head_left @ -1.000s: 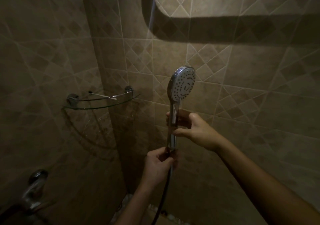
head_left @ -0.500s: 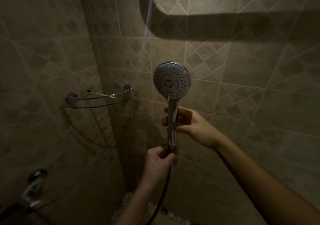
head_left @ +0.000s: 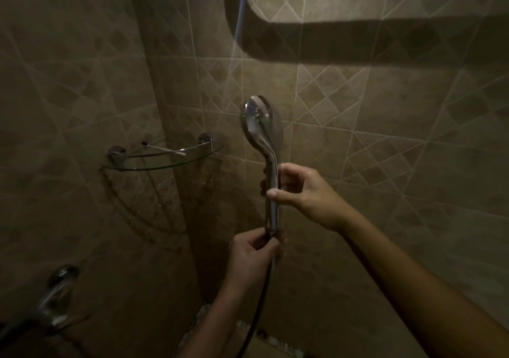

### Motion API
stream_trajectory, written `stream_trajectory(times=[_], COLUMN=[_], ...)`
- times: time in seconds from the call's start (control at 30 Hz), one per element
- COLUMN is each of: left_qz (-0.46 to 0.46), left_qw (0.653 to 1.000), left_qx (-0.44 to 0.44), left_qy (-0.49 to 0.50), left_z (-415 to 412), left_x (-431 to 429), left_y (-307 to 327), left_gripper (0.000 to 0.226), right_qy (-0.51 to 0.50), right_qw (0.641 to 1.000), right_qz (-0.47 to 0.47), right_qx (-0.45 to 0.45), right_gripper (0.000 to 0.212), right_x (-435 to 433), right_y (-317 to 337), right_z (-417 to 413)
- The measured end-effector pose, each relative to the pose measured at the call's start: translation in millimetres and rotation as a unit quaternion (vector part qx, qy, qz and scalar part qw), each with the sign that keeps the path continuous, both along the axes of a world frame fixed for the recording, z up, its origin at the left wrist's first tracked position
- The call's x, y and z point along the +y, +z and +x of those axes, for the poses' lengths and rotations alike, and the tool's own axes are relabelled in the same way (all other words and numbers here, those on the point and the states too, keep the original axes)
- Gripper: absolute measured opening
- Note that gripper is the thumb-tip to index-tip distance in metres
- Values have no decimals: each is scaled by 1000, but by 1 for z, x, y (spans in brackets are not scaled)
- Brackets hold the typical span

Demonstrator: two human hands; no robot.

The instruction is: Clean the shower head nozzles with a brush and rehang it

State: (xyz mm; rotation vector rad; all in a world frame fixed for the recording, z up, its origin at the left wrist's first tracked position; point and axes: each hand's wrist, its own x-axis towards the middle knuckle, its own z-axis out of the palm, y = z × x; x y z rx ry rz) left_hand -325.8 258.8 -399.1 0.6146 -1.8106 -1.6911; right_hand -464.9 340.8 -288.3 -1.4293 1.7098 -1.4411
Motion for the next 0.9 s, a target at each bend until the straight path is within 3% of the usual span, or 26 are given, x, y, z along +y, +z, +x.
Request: stream_trajectory(times=[0.17, 0.33, 0.53, 0.67, 0.9], left_qz=[-12, -10, -12, -15, -9], left_qw=[1000, 1000, 1000, 1000, 1000], left_qx=[3, 4, -10, -14, -13], left_qy=[-7, -3, -10, -3, 4], left_z=[3, 3, 5, 7, 4], left_x=[0, -1, 0, -5, -6], left_y=[1, 2, -1, -4, -9], left_gripper=[8, 7, 8, 9, 13], right_qy=[-40, -3, -64, 8, -59], right_qw=[998, 1000, 991, 998, 996], right_qz=[-20, -9, 36, 56, 15], right_qx=[48, -29, 113, 12, 59], right_gripper=[26, 27, 42, 31, 43], right_x=[-5, -2, -9, -4, -8], right_y=[-3, -2, -8, -4, -9], right_z=[2, -1, -2, -3, 0])
